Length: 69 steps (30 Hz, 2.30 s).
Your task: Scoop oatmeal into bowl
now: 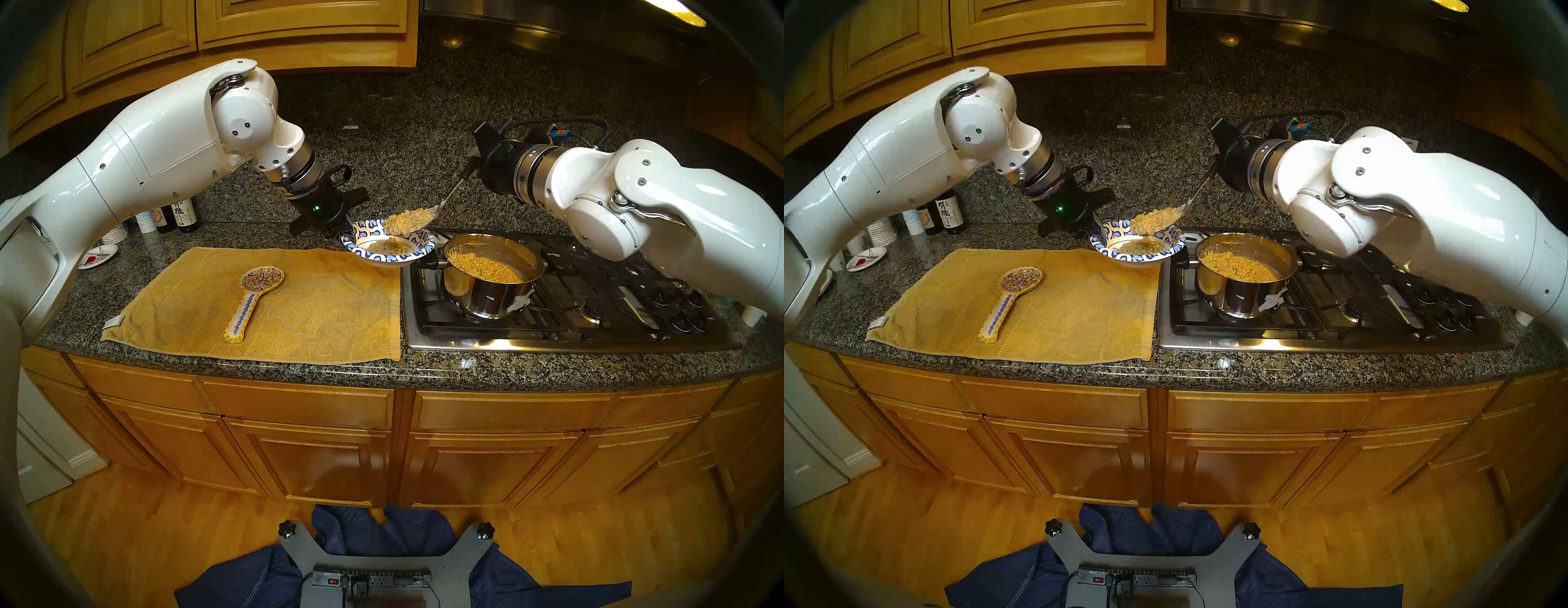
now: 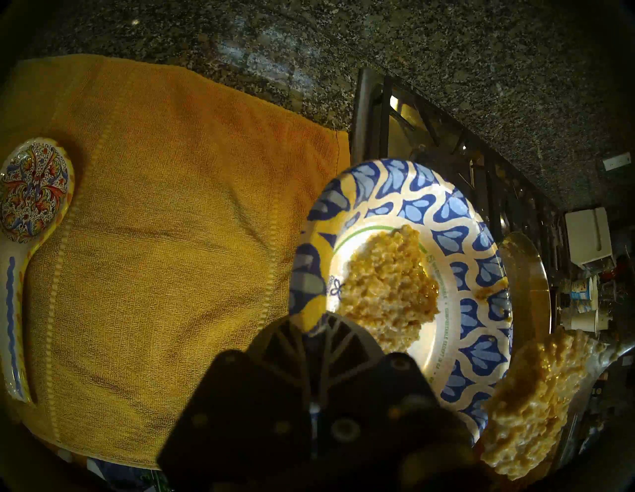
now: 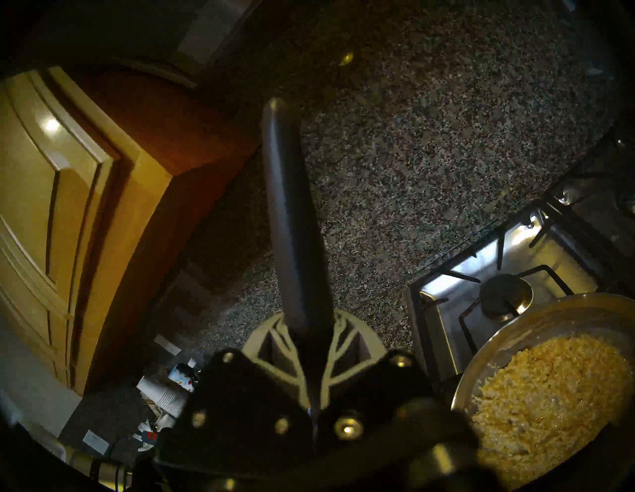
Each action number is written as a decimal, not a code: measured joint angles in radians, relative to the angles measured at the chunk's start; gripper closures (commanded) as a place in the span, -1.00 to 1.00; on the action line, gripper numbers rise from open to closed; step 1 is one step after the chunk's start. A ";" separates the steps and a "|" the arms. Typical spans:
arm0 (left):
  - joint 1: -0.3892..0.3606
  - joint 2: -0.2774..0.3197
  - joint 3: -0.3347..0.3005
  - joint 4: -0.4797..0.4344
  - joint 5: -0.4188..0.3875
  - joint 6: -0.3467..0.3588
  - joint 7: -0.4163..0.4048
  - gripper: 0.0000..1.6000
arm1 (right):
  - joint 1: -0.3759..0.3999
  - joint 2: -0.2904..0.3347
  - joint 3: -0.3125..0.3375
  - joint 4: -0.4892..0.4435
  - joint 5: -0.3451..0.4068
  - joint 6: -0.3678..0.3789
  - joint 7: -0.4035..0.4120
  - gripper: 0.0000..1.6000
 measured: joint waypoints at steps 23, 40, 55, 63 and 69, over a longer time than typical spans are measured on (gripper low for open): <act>0.004 -0.006 -0.008 -0.008 -0.001 -0.001 -0.002 1.00 | 0.043 -0.120 -0.091 -0.012 -0.362 -0.032 -0.128 1.00; 0.004 -0.007 -0.008 -0.010 -0.001 -0.002 -0.001 1.00 | 0.111 -0.155 -0.241 -0.096 -0.808 0.037 -0.252 1.00; 0.005 -0.007 -0.009 -0.010 -0.001 -0.003 0.000 1.00 | 0.129 -0.233 -0.356 -0.074 -1.165 0.137 -0.460 1.00; 0.007 -0.009 -0.016 -0.009 -0.001 -0.003 0.002 1.00 | 0.129 -0.273 -0.381 -0.074 -1.298 0.173 -0.547 1.00; 0.011 -0.011 -0.024 -0.008 -0.001 -0.003 0.003 1.00 | 0.129 -0.292 -0.399 -0.076 -1.371 0.193 -0.579 1.00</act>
